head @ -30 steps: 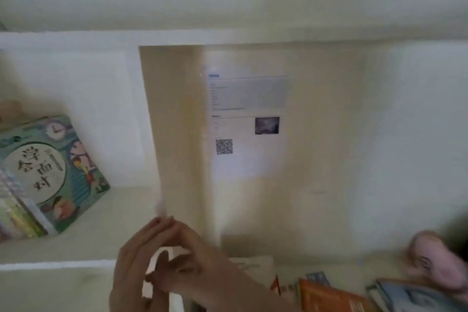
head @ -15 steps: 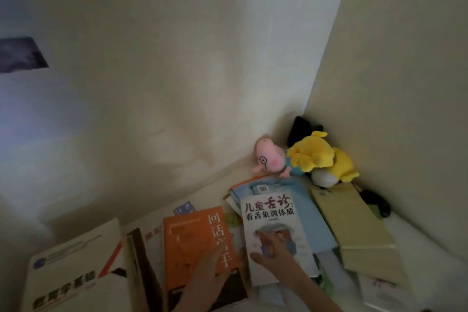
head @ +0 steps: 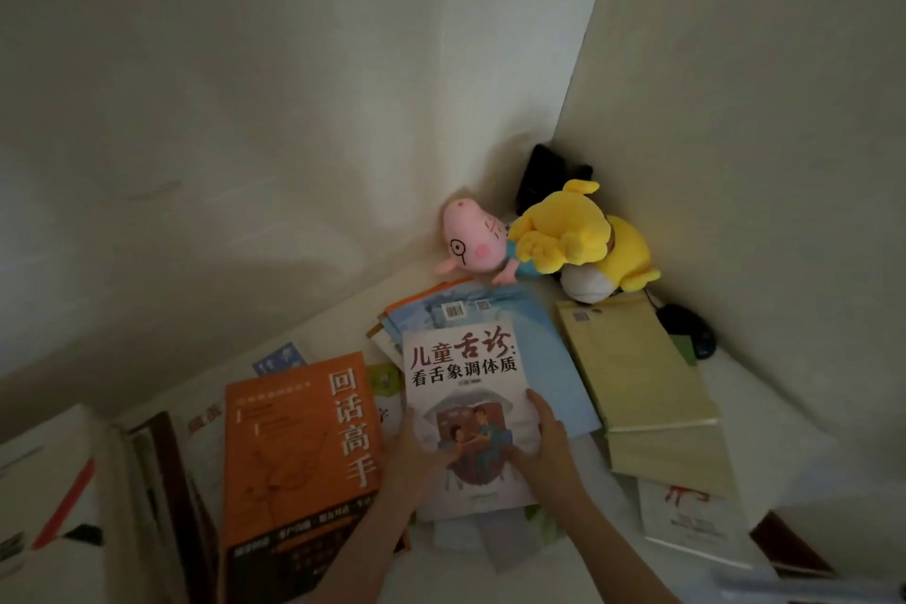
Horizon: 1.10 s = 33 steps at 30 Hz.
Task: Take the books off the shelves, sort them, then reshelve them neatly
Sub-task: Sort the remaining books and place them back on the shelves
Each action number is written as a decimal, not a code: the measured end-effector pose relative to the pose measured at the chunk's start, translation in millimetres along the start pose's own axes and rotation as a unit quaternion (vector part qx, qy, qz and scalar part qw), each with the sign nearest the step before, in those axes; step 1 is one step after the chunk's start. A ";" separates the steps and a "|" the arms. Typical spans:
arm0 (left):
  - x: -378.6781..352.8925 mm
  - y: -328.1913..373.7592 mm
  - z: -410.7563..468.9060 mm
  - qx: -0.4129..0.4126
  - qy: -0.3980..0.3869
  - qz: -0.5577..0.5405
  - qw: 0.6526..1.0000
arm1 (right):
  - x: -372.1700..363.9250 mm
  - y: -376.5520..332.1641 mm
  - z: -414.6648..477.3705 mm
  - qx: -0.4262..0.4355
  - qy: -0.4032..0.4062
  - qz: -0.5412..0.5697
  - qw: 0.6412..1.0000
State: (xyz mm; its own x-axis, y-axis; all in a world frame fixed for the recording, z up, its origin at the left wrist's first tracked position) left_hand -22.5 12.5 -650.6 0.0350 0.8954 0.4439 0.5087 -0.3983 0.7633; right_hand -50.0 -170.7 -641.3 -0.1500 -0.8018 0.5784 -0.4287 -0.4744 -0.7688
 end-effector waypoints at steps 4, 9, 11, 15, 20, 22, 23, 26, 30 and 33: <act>3.3 8.5 -2.8 -0.045 0.040 -0.021 0.998 | 14.8 3.1 6.1 0.016 0.001 0.065 0.998; 20.7 35.0 -16.6 -0.116 0.069 -0.101 0.986 | 24.8 -17.3 -0.5 0.055 0.004 0.133 0.990; 43.3 48.2 -30.3 -0.149 0.090 -0.125 0.977 | 28.4 -39.7 -7.6 0.087 0.013 0.159 0.983; 113.6 66.7 -78.9 -0.236 0.183 -0.140 0.944 | 30.2 -112.8 -40.2 0.182 0.003 0.215 0.959; 235.9 68.1 -168.0 -0.313 0.351 -0.171 0.865 | 6.3 -222.4 -118.8 0.310 -0.060 0.259 0.913; 281.6 58.0 -201.9 -0.332 0.413 -0.178 0.829 | -13.3 -261.3 -154.1 0.348 -0.109 0.292 0.884; 303.5 51.6 -219.6 -0.341 0.443 -0.182 0.809 | -25.7 -278.3 -171.8 0.368 -0.135 0.305 0.868; 359.9 29.5 -278.1 -0.347 0.540 -0.153 0.752 | -63.2 -321.2 -231.6 0.413 -0.203 0.338 0.821; 419.8 -21.6 -344.6 -0.295 0.642 -0.146 0.692 | -114.2 -365.3 -319.9 0.437 -0.326 0.362 0.756; 458.1 -58.6 -389.4 -0.258 0.712 -0.140 0.638 | -160.8 -387.4 -380.2 0.422 -0.425 0.358 0.717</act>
State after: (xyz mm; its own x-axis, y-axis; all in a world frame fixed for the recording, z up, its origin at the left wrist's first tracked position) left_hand -371.2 368.5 -309.2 -0.9989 0.0027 -0.0473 -0.0393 -0.6038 0.7962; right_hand -198.5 280.2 -332.9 0.6872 -0.7117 -0.1456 0.2320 0.4049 -0.8844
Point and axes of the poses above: each hand's wrist, its own z-axis towards the middle knuckle, its own x-axis out of the back of the hand, y = z × x, the point moved 2 cm from there along z, towards the middle knuckle, and after that the axes turned 12 degrees about y, right-handed, at the moved point
